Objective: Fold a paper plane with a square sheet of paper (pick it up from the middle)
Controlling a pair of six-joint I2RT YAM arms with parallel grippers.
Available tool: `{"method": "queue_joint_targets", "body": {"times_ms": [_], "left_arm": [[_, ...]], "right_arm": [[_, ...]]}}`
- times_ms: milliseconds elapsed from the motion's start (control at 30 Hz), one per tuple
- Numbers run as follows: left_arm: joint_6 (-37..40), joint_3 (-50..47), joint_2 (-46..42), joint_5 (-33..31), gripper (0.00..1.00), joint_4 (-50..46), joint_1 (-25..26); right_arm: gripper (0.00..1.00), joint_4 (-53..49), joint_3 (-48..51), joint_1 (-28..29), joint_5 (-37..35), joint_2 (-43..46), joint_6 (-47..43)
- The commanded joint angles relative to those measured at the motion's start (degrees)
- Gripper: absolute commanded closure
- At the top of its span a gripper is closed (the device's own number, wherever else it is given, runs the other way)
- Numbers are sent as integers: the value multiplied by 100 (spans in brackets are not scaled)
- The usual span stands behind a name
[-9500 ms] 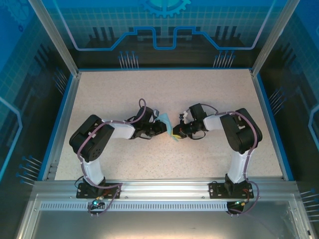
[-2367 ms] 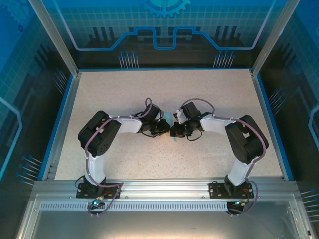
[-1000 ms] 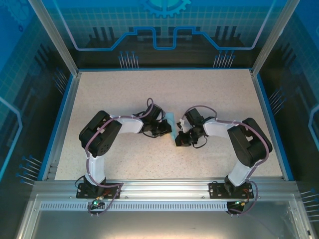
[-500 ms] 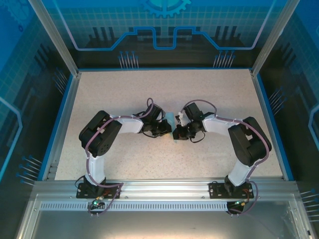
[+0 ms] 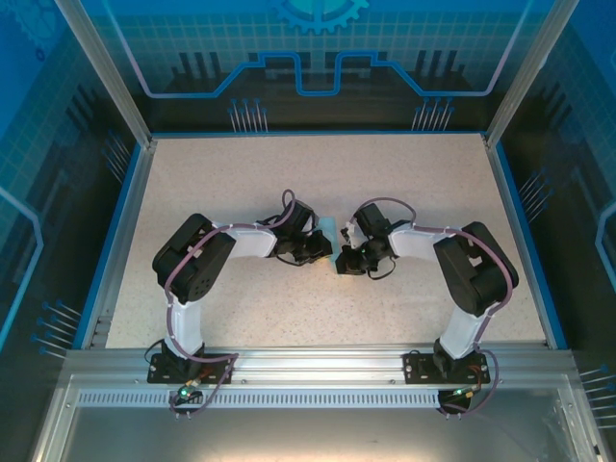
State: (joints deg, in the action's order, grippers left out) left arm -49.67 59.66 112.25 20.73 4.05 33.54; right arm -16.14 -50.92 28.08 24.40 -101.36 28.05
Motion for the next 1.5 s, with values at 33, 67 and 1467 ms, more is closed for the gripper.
{"method": "queue_joint_targets", "body": {"times_ms": [33,67,1467], "left_arm": [[-281,28,192,-595,83,34,-66],[-327,12,197,-618,83,66,-75],[-940,-112,438,-421,85,350,-279]], "right_arm": [[93,-370,338,2,-137,-87,-32],[93,-391,376,2,-159,-106,-44],[93,331,-604,-60,-37,-89,183]]}}
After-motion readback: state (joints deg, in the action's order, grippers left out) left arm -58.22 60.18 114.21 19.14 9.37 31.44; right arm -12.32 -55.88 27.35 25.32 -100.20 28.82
